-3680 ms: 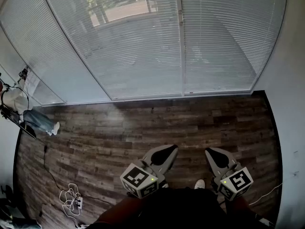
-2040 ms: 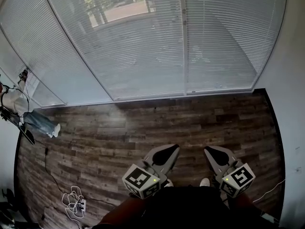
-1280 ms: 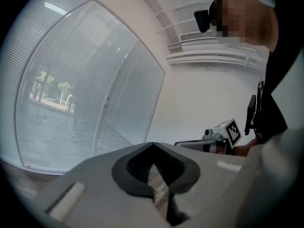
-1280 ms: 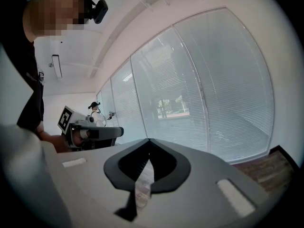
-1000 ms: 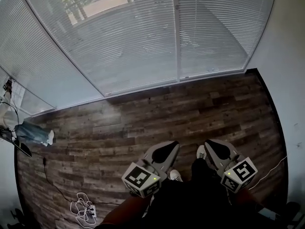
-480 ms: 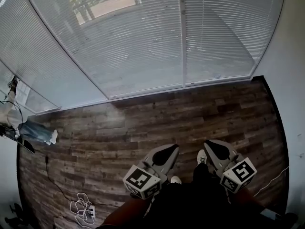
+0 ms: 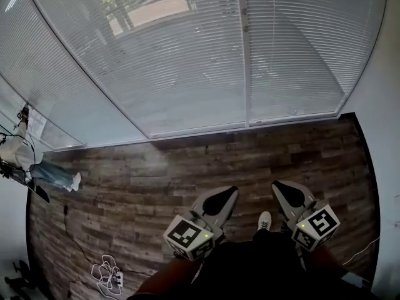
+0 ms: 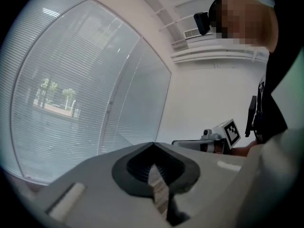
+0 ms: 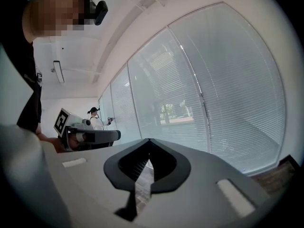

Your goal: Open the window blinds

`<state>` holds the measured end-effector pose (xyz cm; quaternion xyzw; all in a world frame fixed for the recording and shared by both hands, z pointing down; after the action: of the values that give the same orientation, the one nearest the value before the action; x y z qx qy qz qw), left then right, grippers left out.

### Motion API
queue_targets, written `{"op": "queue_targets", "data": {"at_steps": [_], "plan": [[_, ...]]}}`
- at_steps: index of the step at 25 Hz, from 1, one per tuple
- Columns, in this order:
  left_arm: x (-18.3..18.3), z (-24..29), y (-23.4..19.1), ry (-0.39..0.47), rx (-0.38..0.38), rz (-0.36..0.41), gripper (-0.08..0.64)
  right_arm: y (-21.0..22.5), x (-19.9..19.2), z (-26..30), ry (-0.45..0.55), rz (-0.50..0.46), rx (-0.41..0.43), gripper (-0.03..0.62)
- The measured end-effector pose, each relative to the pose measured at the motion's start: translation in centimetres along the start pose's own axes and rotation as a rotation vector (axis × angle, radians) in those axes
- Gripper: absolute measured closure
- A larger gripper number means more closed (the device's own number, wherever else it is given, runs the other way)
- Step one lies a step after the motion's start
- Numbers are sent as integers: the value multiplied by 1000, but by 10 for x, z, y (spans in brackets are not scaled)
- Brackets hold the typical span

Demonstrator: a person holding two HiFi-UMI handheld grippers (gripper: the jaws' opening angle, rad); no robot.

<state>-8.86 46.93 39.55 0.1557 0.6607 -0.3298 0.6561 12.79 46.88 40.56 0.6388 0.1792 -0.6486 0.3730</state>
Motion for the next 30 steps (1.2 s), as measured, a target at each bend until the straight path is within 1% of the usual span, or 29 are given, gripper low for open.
{"op": "queue_targets", "data": {"at_steps": [4, 8, 16, 20, 23, 25, 30], "plan": [[1, 33, -5, -33, 16, 12, 560, 35, 12, 6, -2, 2, 27, 567], [10, 72, -2, -18, 35, 2, 560, 75, 24, 4, 2, -2, 42, 568], [13, 143, 6, -9, 42, 40, 560, 144, 41, -8, 16, 2, 66, 568], [18, 174, 11, -37, 51, 46, 560, 174, 40, -9, 6, 24, 79, 568], [16, 186, 11, -74, 64, 43, 560, 190, 38, -10, 7, 54, 83, 568], [17, 193, 9, -86, 74, 27, 560, 198, 37, -9, 10, 68, 85, 567], [31, 209, 3, -79, 45, 17, 560, 210, 43, 6, -4, 98, 78, 568]]}}
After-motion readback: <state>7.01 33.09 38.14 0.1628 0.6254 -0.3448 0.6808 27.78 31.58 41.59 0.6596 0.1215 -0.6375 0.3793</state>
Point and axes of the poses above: the fingertips, and each gripper's own axes: z forward along the fingers, y to its right, x out of its top, the point moved 9 cm from there along -z, backward along the fingers, and after that the axes turned 1 degree about z, right-handed, at the moved point
